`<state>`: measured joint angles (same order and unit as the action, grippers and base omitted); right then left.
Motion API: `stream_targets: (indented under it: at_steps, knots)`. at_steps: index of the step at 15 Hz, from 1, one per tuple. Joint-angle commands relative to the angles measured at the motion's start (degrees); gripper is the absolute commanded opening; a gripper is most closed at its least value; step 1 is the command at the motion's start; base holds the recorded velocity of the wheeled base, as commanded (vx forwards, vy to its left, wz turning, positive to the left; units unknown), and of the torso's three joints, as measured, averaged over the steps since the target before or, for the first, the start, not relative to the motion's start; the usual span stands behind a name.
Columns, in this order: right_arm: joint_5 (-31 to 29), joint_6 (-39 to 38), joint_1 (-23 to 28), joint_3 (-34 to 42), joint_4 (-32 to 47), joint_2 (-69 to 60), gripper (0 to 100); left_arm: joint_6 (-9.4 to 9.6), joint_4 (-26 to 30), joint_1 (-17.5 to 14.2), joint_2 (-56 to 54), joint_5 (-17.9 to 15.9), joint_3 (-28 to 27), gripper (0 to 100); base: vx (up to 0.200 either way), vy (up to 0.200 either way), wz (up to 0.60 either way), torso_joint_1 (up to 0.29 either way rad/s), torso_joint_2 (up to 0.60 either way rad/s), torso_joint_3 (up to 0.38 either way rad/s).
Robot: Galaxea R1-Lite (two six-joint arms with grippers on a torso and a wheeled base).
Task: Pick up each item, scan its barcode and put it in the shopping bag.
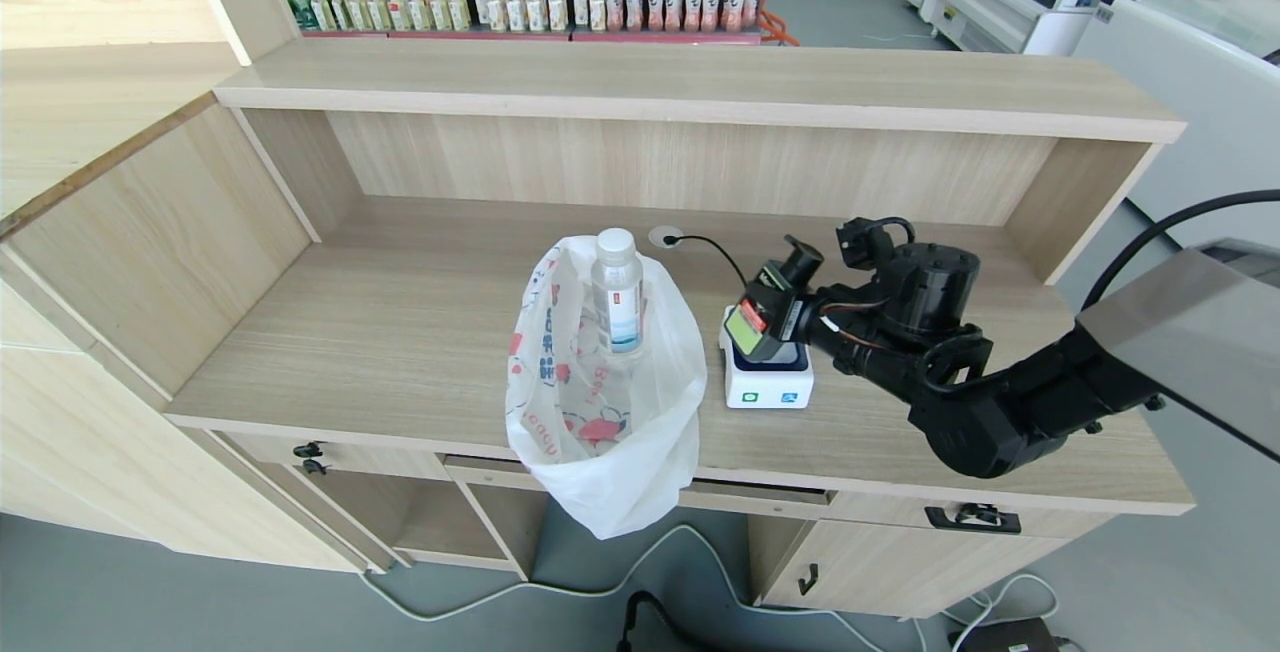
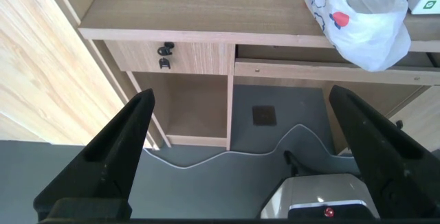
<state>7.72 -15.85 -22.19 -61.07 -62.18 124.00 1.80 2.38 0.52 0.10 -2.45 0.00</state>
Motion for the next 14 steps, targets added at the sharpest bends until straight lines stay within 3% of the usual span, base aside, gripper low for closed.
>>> stream_targets:
  at_steps: [1, 14]
  knots:
    - [0.0, 0.0, -0.1, -0.3, 0.2, 0.7, 0, 0.04, 0.0, 0.0, 0.0, 0.0, 0.0, 100, 0.0, 0.0, 0.0, 0.0, 0.0, 0.0]
    - [-0.2, 3.0, -0.3, 1.6, 0.3, -6.7, 0, 0.13, 0.0, 0.0, 0.0, 0.0, 0.0, 100, 0.0, 0.0, 0.0, 0.0, 0.0, 0.0]
